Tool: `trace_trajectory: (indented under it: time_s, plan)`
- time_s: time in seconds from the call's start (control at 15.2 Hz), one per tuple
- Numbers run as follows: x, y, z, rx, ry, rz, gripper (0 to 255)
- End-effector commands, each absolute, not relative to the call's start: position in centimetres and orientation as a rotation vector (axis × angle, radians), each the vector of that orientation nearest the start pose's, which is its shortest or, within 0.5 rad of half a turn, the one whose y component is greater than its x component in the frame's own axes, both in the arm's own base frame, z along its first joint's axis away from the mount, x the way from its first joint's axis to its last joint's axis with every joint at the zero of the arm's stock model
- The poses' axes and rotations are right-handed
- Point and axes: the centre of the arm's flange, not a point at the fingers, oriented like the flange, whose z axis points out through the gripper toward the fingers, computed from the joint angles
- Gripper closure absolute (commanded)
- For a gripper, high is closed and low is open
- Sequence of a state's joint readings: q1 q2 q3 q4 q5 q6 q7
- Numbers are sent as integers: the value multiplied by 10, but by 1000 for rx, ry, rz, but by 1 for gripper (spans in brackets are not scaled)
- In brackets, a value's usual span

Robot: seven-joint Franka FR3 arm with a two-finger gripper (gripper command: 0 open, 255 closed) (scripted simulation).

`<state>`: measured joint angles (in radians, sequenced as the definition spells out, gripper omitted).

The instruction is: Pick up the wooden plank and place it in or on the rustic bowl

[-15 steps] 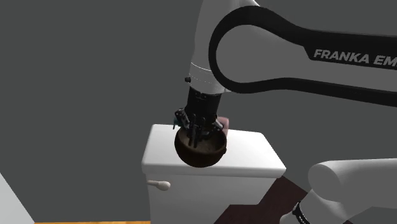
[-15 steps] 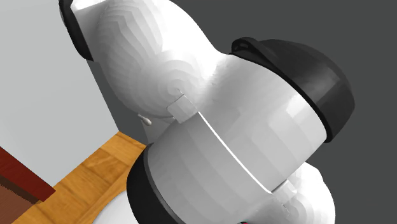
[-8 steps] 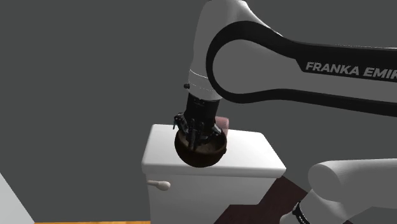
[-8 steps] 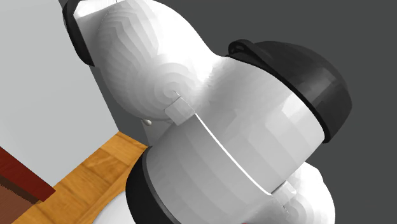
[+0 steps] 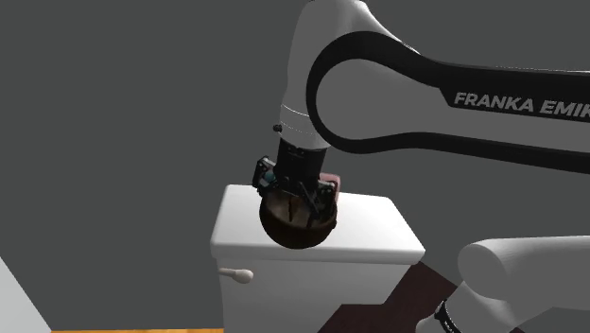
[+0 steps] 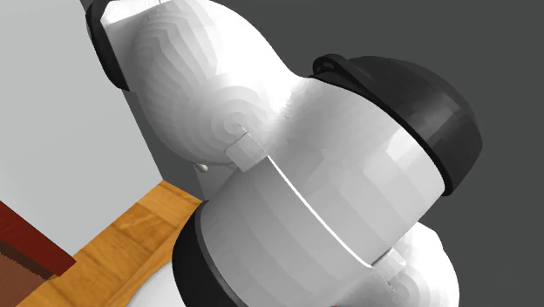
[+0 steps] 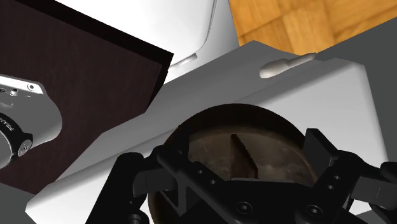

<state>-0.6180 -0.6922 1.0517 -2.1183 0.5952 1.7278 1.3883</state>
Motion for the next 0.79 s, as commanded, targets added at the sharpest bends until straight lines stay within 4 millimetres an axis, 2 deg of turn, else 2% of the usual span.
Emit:
trace_trajectory:
  time_s: [0.0, 0.2, 0.73]
  plan:
    - [360, 310, 529, -2609, 1713, -26, 0]
    - [359, 310, 565, -2609, 1713, -26, 0]
    - [359, 310, 565, -2609, 1713, -26, 0]
